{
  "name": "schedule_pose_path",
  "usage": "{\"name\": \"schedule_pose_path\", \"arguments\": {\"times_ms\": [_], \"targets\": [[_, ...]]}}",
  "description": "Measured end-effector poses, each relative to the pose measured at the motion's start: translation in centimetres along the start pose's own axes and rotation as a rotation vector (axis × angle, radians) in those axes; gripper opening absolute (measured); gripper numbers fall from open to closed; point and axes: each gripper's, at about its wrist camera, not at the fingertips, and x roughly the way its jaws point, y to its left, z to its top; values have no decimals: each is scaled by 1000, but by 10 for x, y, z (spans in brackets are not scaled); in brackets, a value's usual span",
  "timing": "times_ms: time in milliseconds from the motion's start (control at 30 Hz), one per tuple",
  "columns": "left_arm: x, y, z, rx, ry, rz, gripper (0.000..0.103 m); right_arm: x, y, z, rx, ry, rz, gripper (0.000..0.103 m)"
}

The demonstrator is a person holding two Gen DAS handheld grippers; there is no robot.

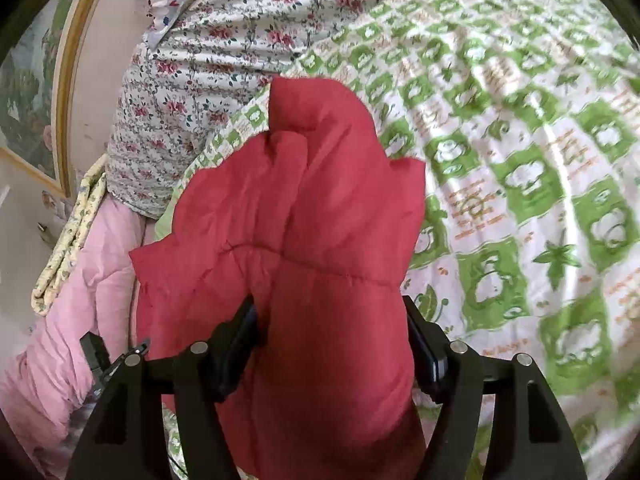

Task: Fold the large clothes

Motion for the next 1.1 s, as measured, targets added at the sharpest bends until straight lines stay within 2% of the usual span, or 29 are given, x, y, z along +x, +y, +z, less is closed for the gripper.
{"name": "schedule_pose_path", "arguments": {"times_ms": [167,333,433,667,767,833,900,1100], "targets": [[-27,-5,3,53,-67,91,75,-30,11,2,-37,-85,-92,75],[-49,-11,12,59,-116,47,75,-56,29,-3,-95,-174,-143,75],[-48,-29,17,90,-112,-5,75,-55,62,-9,-218,-189,-166,75],[-16,-96,17,223,-46,-61,75,2,131,-26,-482,-83,-186,75],[5,-113,18,259,-8,-62,75,31,148,-30,-547,-42,-198,75],[28,-119,20,268,43,-32,75,51,154,-30,-590,-15,-237,73],[45,-118,23,266,62,8,75,67,154,-27,-604,-3,-284,74],[71,-107,53,197,81,85,75,91,144,3,-540,-12,-330,73]]}}
